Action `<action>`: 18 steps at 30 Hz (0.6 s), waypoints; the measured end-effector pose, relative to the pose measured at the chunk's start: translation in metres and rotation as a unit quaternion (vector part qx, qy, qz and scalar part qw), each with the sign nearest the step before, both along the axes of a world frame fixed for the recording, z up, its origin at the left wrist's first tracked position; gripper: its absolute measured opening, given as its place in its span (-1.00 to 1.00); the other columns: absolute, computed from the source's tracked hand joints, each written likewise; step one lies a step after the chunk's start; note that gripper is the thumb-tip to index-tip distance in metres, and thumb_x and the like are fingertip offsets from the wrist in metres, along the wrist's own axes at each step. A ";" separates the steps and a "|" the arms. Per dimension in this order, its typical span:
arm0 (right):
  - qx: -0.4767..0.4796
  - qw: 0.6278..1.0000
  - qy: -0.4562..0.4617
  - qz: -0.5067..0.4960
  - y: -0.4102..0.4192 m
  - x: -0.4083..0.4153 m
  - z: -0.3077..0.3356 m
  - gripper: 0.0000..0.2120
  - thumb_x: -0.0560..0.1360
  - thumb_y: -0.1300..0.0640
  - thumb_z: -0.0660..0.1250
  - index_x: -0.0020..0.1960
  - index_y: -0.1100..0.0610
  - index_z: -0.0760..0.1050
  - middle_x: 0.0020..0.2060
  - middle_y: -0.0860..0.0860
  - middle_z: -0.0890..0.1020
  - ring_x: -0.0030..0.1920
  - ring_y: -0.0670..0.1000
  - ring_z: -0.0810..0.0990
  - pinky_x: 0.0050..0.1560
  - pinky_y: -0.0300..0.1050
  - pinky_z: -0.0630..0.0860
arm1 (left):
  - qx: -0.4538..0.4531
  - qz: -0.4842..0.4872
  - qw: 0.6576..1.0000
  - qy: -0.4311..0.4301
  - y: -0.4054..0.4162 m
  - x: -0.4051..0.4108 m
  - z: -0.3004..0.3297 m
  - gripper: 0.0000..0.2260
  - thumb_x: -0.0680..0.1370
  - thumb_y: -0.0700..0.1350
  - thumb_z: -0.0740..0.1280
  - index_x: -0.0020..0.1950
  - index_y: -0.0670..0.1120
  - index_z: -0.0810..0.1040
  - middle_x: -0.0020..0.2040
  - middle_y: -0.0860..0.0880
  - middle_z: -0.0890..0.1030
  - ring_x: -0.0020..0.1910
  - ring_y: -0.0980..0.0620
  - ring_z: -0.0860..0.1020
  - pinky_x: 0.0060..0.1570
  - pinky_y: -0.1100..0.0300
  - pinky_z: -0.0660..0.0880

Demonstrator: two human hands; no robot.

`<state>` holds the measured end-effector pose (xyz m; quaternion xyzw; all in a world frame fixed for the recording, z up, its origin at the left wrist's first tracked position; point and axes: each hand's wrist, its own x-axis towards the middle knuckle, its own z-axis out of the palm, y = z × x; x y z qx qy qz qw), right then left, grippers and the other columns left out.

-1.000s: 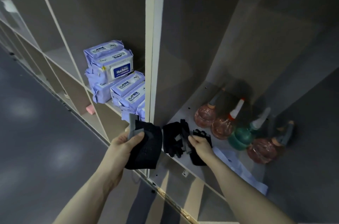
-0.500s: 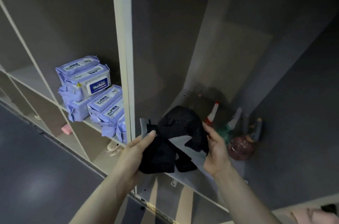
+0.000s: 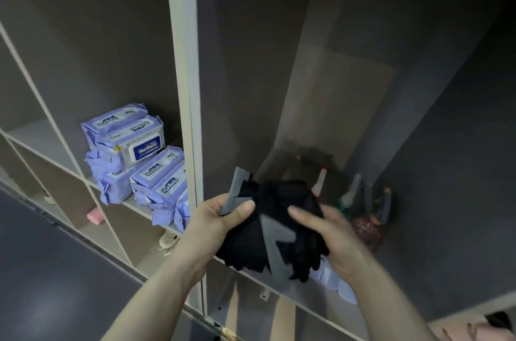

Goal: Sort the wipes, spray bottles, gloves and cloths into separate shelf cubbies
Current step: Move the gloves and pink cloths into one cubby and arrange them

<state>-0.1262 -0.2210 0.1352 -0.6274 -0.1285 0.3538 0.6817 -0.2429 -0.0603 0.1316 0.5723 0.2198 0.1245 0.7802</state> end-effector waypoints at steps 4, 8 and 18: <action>0.143 0.982 0.084 -0.086 -0.002 0.007 0.011 -0.60 0.39 0.20 0.32 0.22 0.26 0.53 0.06 0.21 0.65 0.02 0.15 0.66 -0.01 0.01 0.62 | -0.130 0.002 0.992 0.010 0.009 -0.005 0.008 -0.75 0.53 -0.07 0.28 -0.01 -0.22 0.65 -0.09 -0.19 0.69 -0.19 -0.06 0.68 -0.23 0.19 0.62; 0.199 0.969 0.107 -0.097 -0.001 0.007 0.025 -0.62 0.37 0.23 0.28 0.18 0.25 0.54 -0.04 0.16 0.68 -0.12 0.07 0.70 -0.19 -0.07 0.65 | -0.213 -0.031 0.975 0.056 0.016 -0.012 0.015 -0.72 0.51 -0.05 0.27 -0.03 -0.20 0.70 -0.06 -0.18 0.70 -0.18 -0.08 0.69 -0.14 0.10 0.62; 0.352 0.934 0.021 -0.062 0.019 0.006 0.031 -0.83 0.31 0.24 0.42 -0.10 0.14 0.61 0.18 0.19 0.60 0.23 0.14 0.56 0.20 -0.04 0.52 | -0.247 -0.087 0.963 0.060 0.020 -0.015 0.016 -0.70 0.43 -0.03 0.28 -0.06 -0.19 0.71 -0.09 -0.17 0.70 -0.20 -0.08 0.68 0.00 0.11 0.54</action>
